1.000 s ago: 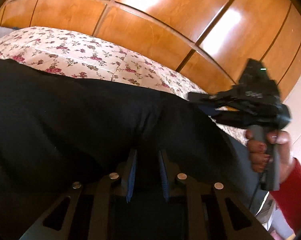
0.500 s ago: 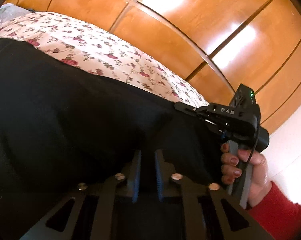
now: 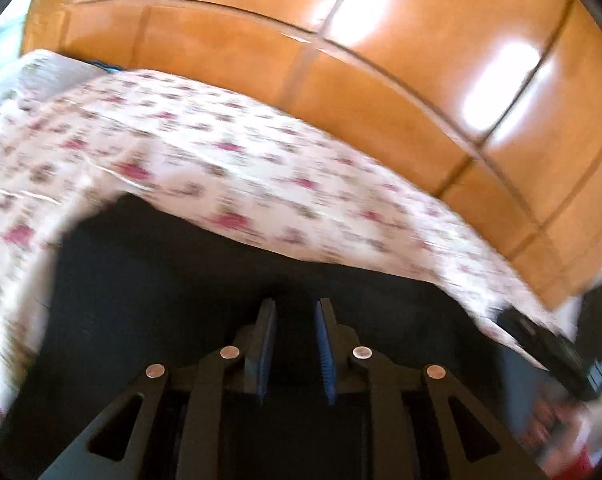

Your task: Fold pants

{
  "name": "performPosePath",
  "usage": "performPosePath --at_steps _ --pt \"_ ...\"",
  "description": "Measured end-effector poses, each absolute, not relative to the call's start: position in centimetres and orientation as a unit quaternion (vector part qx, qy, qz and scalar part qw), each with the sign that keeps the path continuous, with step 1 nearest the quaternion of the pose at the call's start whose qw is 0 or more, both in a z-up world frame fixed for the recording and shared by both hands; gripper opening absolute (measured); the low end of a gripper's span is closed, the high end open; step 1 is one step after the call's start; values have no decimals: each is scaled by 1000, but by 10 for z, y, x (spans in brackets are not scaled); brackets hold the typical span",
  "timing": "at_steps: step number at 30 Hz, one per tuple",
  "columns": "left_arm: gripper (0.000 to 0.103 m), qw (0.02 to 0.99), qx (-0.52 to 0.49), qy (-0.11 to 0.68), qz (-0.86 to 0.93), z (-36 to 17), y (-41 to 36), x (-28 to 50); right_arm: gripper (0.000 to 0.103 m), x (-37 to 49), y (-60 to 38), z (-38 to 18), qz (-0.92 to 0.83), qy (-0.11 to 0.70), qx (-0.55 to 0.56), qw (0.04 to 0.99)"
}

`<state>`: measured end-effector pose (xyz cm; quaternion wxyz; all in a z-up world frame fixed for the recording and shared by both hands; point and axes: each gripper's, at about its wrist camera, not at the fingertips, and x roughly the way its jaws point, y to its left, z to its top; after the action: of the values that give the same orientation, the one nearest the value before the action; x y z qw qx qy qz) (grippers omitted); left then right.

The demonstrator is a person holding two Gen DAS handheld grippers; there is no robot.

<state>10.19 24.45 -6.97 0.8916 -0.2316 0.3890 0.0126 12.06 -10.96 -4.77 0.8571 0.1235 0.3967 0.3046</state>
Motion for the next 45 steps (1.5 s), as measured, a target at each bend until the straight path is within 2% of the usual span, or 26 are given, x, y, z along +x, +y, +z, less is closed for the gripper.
performPosePath --at_steps 2,5,7,9,12,15,16,17,18,19,21,26,31,35,39,45 --pt "20 888 -226 398 49 -79 261 104 26 109 -102 -52 313 404 84 856" --pt "13 893 -221 389 56 -88 273 99 25 101 -94 -65 301 415 39 858" --pt "7 902 -201 377 61 -90 272 95 24 110 -92 -76 276 426 39 861" --pt "2 901 -225 367 56 -95 280 94 20 118 -95 -86 254 435 47 863" --pt "2 889 -288 351 60 -102 302 88 17 119 -98 -89 253 432 67 863" --pt "2 893 -268 355 65 -97 295 87 18 117 -107 -86 265 426 94 860" --pt "4 896 -254 359 63 -92 289 86 21 114 -111 -82 271 419 108 860" --pt "12 898 -241 362 60 -88 283 84 21 108 -118 -77 273 410 122 862" --pt "23 901 -231 362 57 -83 277 79 26 100 -126 -71 269 399 135 866" --pt "26 905 -223 360 52 -78 269 75 36 94 -130 -69 262 396 141 869" --pt "26 911 -215 351 34 -71 252 67 41 76 -142 -62 252 385 152 875" --pt "29 912 -199 358 -26 -60 191 54 41 35 -162 -56 227 378 138 887" --pt "30 909 -169 370 -86 -62 124 40 49 7 -192 -60 188 382 143 893" --pt "30 905 -134 386 -124 -69 83 30 51 -12 -225 -61 155 383 163 896" --pt "30 905 -111 393 -122 -76 65 25 51 -33 -264 -60 117 374 184 901" --pt "33 897 -136 404 -118 -81 70 25 52 -59 -331 -64 51 356 240 902"
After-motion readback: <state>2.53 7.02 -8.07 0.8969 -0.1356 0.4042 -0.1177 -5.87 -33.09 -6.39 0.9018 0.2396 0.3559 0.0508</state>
